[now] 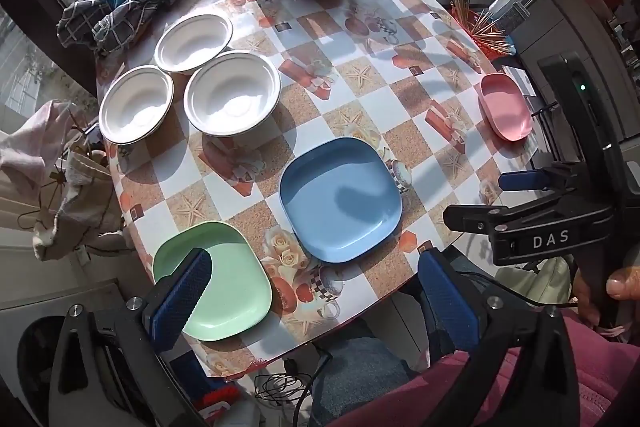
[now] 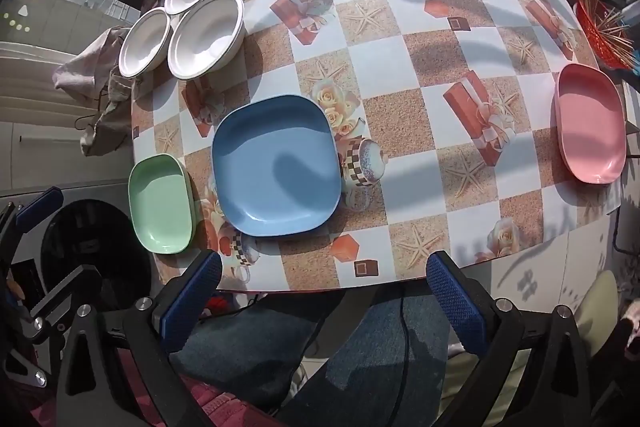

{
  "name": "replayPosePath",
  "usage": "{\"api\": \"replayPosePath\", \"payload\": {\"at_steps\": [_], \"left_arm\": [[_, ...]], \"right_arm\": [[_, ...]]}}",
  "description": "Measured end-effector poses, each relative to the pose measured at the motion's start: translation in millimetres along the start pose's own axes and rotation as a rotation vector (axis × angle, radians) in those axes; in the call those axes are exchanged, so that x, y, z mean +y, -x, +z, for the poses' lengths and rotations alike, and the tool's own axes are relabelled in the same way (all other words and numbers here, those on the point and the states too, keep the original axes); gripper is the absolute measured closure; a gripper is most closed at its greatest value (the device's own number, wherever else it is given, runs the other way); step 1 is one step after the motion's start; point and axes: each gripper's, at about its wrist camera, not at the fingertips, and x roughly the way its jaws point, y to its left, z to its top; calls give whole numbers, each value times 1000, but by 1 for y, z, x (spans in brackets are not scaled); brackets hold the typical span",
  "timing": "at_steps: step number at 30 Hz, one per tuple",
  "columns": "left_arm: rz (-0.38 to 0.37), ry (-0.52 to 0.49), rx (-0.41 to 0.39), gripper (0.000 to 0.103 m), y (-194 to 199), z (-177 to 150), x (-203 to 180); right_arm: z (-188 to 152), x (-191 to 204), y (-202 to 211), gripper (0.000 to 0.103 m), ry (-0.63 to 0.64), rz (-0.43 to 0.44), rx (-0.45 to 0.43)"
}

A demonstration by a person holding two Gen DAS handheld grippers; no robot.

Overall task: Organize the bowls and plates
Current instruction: 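Move both grippers toward the rim of the blue plate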

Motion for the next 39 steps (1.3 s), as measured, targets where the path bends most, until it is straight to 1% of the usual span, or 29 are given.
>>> {"api": "replayPosePath", "payload": {"at_steps": [6,7,12,14,15,17,20,22,24,25,26,28,29,30,32,33,35,36,39], "left_arm": [[-11,-8,-10,0,0,3,0],[-6,-16,-17,0,2,-3,-2],[-37,-13,-6,0,-5,0,1],[-29,-13,-16,0,-7,1,4],[-13,-12,-24,0,-8,2,6],[1,3,-20,0,-13,2,12],[-13,48,7,0,-22,2,21],[-15,76,21,0,-31,1,24],[-17,103,56,0,-44,0,24],[-12,117,84,0,-52,-1,23],[4,128,87,0,-60,0,23],[23,149,131,0,-77,1,19],[40,151,138,0,-85,2,16],[49,152,121,0,-92,6,14],[90,150,98,0,-100,12,10],[101,152,89,0,-104,16,8],[111,164,81,0,-114,23,7],[119,172,86,0,-119,26,8],[178,174,104,0,-136,34,8]], "right_arm": [[-2,-4,2,0,-10,-9,-4],[-3,-5,2,0,-14,-10,-4],[-3,-7,-3,0,-31,-26,14],[-5,-8,-4,0,-35,-31,15],[-7,-8,-5,0,-37,-33,17],[-10,-9,-9,0,-46,-35,33],[-12,-14,-18,0,-59,-25,71],[-12,-17,-24,0,-72,-44,118],[-11,-21,-30,0,-63,-76,135],[-10,-24,-35,0,-46,-101,119],[-9,-25,-39,0,-31,-109,117],[-5,-32,-46,0,-19,-150,114],[0,-37,-52,0,-14,-150,108],[4,-40,-57,0,-12,-153,113],[13,-47,-67,0,-18,-170,125],[18,-50,-72,0,-19,-170,128],[31,-54,-82,0,-13,-201,124],[37,-55,-87,0,-9,-212,124],[53,-54,-103,0,3,-213,136]]}}
